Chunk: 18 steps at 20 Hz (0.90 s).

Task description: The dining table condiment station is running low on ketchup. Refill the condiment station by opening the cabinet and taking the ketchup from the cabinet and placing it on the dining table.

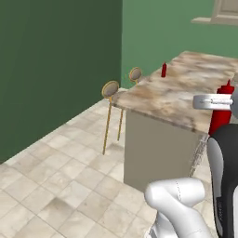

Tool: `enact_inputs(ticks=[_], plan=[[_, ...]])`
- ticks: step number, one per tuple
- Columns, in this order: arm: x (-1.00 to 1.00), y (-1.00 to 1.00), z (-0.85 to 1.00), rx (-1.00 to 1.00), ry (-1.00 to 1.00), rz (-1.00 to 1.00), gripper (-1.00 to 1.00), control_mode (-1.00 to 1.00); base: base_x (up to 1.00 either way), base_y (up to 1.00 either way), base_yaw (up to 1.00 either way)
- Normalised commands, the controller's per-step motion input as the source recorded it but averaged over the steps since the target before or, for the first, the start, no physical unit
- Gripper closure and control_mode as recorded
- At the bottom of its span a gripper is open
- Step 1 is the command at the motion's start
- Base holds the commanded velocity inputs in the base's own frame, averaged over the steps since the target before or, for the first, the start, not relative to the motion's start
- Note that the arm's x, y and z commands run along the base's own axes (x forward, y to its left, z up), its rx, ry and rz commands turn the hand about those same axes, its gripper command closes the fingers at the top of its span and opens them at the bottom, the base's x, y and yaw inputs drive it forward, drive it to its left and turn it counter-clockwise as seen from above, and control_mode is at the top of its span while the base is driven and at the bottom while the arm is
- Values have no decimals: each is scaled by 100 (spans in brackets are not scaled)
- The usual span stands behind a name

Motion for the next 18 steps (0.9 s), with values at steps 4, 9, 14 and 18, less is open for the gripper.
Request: enact_inputs(ticks=[4, 9, 14, 18], plan=[[0, 0, 0, 0, 0, 0, 100, 100, 84, 76, -38], [0, 0, 0, 0, 0, 0, 100, 100, 78, 88, -44], [0, 0, 0, 0, 0, 0, 100, 100, 66, 99, -45], [0, 0, 0, 0, 0, 0, 100, 100, 63, 100, -46]])
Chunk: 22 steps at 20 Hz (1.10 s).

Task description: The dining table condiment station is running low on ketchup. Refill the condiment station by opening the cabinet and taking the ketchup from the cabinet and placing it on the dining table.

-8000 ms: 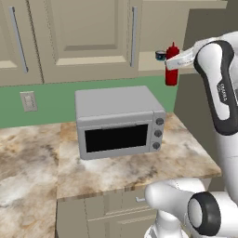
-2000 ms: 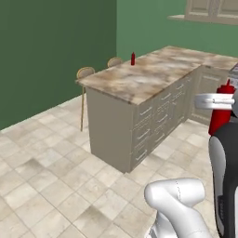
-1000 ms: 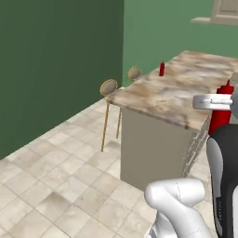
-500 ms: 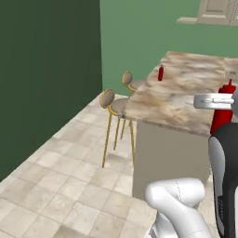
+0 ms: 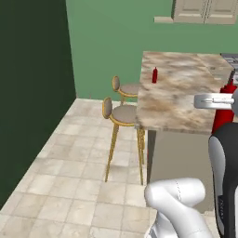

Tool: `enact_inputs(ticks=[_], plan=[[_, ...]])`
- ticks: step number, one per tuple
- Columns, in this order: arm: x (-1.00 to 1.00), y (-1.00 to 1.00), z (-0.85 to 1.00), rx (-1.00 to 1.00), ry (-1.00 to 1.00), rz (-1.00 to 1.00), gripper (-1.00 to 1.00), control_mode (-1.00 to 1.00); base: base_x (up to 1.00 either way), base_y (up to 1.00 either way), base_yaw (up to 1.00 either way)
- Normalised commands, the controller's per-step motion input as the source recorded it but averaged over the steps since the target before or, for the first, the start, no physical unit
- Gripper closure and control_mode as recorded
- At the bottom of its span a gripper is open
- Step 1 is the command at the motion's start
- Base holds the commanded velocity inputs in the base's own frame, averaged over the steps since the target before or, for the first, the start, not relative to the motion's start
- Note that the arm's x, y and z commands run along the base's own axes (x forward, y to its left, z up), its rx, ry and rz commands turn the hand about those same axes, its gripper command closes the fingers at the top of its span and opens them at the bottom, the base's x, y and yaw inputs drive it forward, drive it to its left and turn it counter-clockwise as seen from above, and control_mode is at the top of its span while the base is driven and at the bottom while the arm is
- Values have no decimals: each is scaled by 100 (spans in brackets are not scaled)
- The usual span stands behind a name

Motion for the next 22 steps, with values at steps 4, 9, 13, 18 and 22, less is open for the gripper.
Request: enact_inputs(ticks=[4, 9, 13, 18, 22], plan=[[0, 0, 0, 0, 0, 0, 100, 100, 65, 100, -45], [0, 0, 0, 0, 0, 0, 100, 100, 61, 100, -44], [0, 0, 0, 0, 0, 0, 100, 100, 54, 100, -42], [0, 0, 0, 0, 0, 0, 100, 100, 53, 100, -40], [0, 0, 0, 0, 0, 0, 100, 100, 56, 98, -41]])
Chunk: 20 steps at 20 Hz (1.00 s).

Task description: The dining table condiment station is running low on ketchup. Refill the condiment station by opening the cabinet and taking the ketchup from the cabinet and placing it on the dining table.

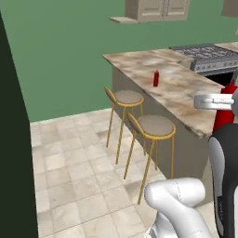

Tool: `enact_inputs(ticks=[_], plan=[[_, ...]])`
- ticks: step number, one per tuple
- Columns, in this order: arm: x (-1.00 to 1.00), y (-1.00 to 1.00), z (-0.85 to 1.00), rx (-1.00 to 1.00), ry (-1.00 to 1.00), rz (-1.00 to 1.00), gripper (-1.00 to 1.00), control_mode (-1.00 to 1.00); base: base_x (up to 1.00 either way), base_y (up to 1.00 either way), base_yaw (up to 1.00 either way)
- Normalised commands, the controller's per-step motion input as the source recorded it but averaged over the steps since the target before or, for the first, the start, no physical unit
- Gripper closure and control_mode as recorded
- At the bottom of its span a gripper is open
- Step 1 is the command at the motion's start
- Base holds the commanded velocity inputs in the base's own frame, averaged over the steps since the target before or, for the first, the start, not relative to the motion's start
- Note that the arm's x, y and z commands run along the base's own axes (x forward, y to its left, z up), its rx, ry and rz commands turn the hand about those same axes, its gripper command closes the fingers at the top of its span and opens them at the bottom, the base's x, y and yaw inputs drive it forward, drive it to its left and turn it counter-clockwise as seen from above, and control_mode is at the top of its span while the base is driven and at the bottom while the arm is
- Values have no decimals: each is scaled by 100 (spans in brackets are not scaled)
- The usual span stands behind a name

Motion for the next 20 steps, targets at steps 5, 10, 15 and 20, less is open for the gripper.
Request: enact_inputs(ticks=[5, 10, 15, 20], plan=[[0, 0, 0, 0, 0, 0, 100, 100, 67, 78, -40], [0, 0, 0, 0, 0, 0, 100, 100, 73, 55, -36], [0, 0, 0, 0, 0, 0, 100, 100, 74, 43, -34], [0, 0, 0, 0, 0, 0, 100, 100, 66, 29, -29]])
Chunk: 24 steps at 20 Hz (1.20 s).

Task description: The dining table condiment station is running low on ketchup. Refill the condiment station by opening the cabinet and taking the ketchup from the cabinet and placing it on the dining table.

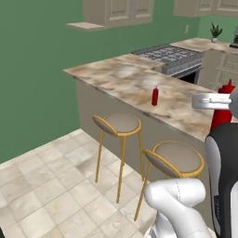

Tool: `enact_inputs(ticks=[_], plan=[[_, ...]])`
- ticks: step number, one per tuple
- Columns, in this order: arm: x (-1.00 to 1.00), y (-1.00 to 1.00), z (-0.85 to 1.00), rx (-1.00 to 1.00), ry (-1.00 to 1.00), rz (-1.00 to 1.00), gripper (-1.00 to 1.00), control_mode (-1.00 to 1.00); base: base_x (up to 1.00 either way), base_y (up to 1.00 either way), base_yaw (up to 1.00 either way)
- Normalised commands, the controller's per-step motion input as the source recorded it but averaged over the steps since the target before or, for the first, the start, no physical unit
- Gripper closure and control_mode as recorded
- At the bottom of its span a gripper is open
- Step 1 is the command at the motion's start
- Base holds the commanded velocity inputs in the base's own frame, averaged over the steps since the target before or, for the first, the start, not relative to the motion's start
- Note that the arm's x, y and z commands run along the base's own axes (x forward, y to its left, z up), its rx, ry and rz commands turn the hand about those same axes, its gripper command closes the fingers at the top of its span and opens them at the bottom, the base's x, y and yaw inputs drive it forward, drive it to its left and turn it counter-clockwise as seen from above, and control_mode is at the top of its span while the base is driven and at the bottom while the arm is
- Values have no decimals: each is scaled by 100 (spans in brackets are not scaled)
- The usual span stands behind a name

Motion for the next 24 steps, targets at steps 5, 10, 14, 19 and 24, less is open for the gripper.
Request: enact_inputs(ticks=[5, 10, 14, 19, 24], plan=[[0, 0, 0, 0, 0, 0, 100, 100, 55, 18, -26], [0, 0, 0, 0, 0, 0, 100, 100, 48, 6, -22], [0, 0, 0, 0, 0, 0, 100, 100, 45, 0, -17], [0, 0, 0, 0, 0, 0, 100, 100, 43, 0, -15], [0, 0, 0, 0, 0, 0, 100, 100, 43, 1, -15]])
